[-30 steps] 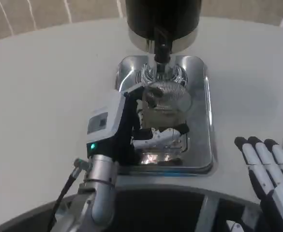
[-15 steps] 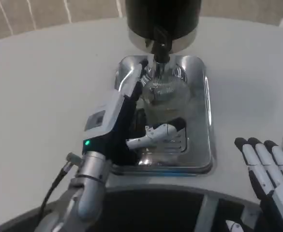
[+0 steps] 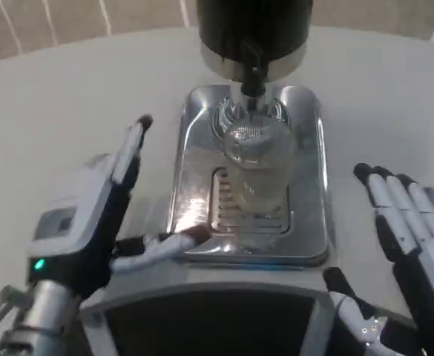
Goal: Grasp the cup under the faucet to collect the drink, then remove the cup.
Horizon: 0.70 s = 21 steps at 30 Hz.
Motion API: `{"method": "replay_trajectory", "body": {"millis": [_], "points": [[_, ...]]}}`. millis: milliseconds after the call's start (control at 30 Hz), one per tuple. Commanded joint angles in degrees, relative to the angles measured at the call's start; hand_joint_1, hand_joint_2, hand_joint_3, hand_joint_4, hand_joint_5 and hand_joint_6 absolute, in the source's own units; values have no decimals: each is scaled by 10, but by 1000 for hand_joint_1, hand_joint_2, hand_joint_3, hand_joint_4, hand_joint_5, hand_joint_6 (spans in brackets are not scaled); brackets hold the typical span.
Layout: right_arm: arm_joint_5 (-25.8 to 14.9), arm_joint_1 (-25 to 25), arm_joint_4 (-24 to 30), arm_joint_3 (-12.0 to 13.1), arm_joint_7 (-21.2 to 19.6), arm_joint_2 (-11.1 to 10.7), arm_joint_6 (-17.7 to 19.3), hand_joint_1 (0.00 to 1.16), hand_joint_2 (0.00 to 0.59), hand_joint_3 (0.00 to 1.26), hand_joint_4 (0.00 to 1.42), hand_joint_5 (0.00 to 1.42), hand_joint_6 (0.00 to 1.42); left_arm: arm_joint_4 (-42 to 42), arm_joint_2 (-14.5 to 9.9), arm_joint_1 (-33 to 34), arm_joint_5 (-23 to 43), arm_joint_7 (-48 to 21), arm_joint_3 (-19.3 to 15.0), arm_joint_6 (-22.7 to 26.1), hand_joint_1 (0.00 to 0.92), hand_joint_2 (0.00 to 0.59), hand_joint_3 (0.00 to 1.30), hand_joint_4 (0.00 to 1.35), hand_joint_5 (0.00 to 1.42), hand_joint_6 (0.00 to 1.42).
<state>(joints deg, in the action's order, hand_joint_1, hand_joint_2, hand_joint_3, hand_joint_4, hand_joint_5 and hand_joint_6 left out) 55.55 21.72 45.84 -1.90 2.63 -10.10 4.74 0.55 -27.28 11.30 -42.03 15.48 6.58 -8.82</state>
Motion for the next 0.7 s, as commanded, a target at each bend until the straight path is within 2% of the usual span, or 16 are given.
{"method": "replay_trajectory", "body": {"millis": [33,100,233,333,400,600,700], "points": [[-47,-40,17,-11,23,16,-11,371,478,0,0,0,0,-108,-14,-81,-82,-46,-1,72,1,103,0,0,2,54],[-64,-67,20,-17,37,26,-26,373,481,0,0,0,0,-129,-12,-104,-95,-63,2,90,0,105,0,0,0,50],[-105,-118,29,-23,63,48,-61,382,497,0,0,0,0,-138,-1,-145,-58,-84,-4,91,0,119,0,0,0,20],[-151,-162,27,-27,86,67,-101,392,509,0,0,0,0,-164,-6,-176,-111,-71,7,99,0,120,0,0,0,15],[-176,-188,22,-30,96,77,-124,396,511,0,0,0,0,-179,-1,-192,-142,-61,11,108,0,116,0,0,0,3],[-233,-266,13,-52,119,99,-187,403,515,0,0,0,0,-199,19,-216,-172,-46,11,120,0,118,0,0,0,0],[-252,-300,17,-60,127,103,-213,407,517,0,0,0,0,-205,37,-225,-179,-40,11,132,0,117,0,0,0,0]]}}
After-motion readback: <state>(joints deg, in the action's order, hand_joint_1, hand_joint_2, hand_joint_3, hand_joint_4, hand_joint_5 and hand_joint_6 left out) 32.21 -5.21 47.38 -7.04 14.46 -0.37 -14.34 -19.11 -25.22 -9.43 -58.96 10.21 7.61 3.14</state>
